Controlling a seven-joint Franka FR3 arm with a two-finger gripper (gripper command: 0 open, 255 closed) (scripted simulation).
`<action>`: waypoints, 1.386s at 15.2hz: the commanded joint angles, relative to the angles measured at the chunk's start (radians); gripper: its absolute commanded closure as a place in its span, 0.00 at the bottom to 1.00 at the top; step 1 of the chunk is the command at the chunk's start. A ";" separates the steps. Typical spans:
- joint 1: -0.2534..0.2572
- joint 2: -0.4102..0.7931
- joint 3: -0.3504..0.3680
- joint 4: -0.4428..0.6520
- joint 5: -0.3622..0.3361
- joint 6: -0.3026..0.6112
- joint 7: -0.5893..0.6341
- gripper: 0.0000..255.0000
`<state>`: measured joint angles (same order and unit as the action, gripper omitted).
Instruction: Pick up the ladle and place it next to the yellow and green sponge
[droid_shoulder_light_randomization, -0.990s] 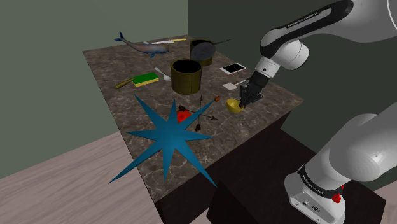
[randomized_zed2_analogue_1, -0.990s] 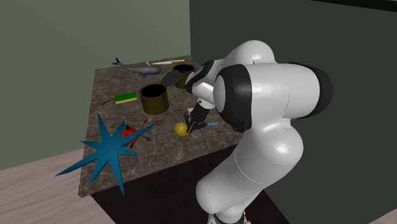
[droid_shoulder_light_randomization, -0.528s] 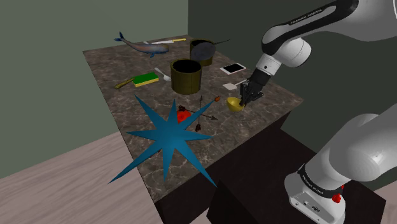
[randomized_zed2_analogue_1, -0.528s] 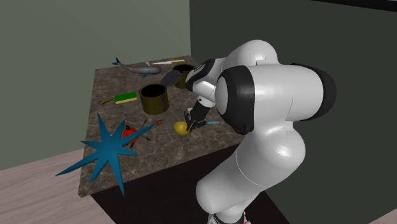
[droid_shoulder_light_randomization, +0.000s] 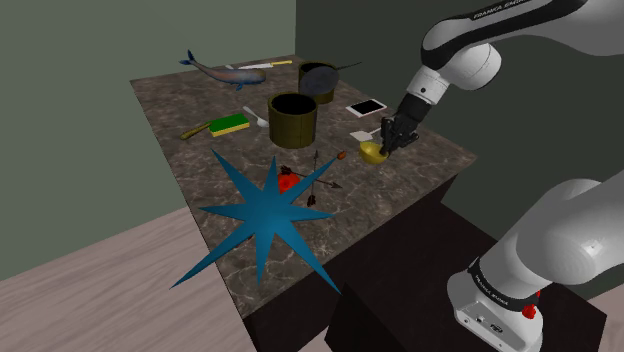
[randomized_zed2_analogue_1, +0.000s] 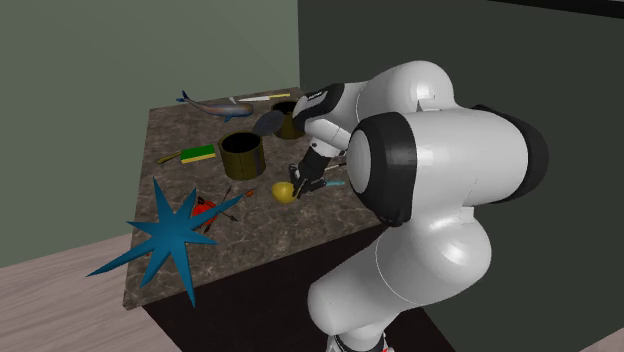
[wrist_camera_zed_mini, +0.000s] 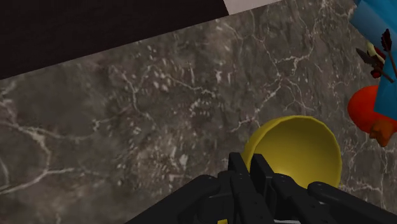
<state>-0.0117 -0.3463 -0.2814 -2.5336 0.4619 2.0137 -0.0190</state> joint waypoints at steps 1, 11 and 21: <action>-0.003 -0.017 0.002 0.012 -0.010 -0.025 0.016 1.00; -0.013 -0.075 0.011 0.095 -0.042 -0.148 0.090 1.00; 0.087 0.093 0.113 0.252 0.060 -0.073 0.209 1.00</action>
<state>0.0636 -0.2798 -0.1799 -2.3025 0.5094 1.9273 0.1774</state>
